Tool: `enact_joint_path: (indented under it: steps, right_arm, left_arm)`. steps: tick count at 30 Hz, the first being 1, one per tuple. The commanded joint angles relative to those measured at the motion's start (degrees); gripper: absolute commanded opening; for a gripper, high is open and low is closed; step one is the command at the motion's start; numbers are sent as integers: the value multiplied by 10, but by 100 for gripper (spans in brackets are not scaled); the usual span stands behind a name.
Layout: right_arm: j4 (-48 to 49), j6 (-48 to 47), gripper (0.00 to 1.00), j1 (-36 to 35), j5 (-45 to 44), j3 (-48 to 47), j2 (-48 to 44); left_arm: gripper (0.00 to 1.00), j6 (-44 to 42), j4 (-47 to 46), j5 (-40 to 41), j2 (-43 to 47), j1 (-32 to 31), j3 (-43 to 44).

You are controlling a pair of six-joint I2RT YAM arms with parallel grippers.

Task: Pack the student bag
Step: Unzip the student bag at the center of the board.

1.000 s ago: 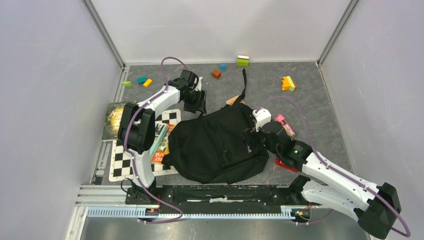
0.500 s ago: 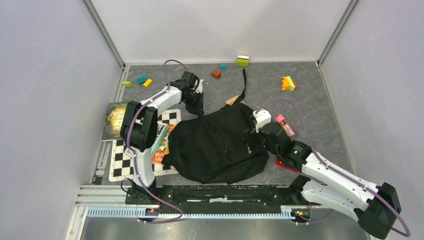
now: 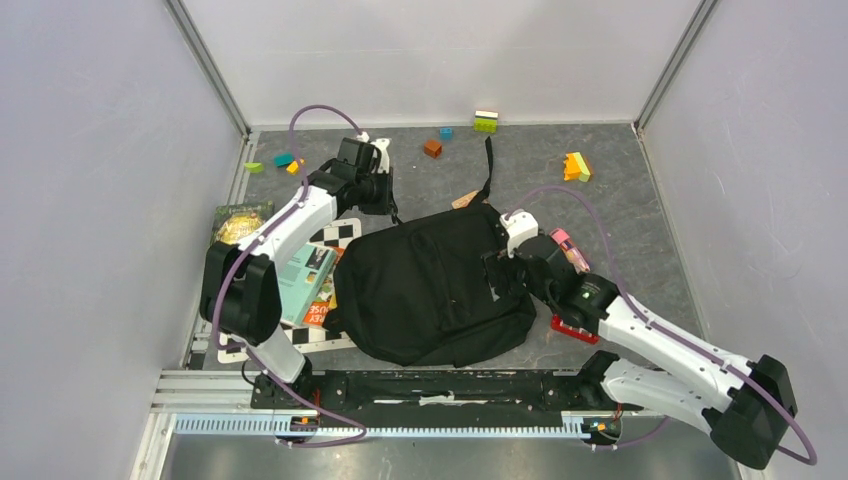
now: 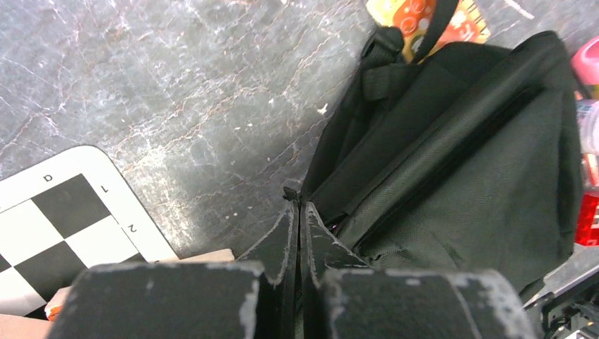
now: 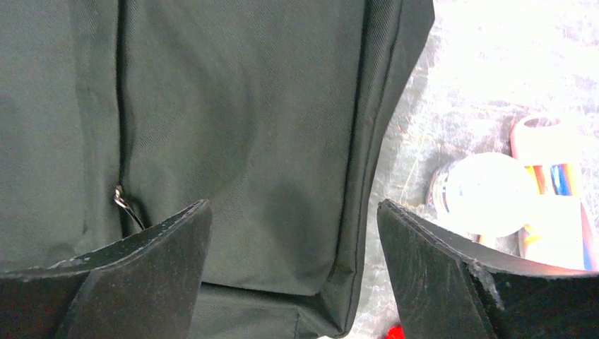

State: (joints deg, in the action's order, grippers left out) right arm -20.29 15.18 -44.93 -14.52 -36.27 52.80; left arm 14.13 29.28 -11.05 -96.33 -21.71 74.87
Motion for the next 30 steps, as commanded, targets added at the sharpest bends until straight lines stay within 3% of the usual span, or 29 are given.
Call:
enact_joint_path:
  steps: [1,8,16,27,29,30]
  right_arm:
    - [44,-15,91,-1,15,-66,37]
    - [127,4,85,-50,33,-123,133]
    - [160,-29,82,-90,-40,-223,281]
    - [164,-38,54,-90,-160,-258,405]
    - [170,-43,42,-91,-177,-260,423]
    - [170,-43,32,-90,-191,-262,433]
  left_arm:
    - [2,30,-44,8,24,3,-2]
    - [2,34,-51,10,40,4,-4]
    - [2,38,-63,-3,45,4,-9]
    - [2,39,-88,-2,65,3,-31]
    - [2,38,-91,2,68,2,-33]
    - [2,37,-90,6,70,2,-34]
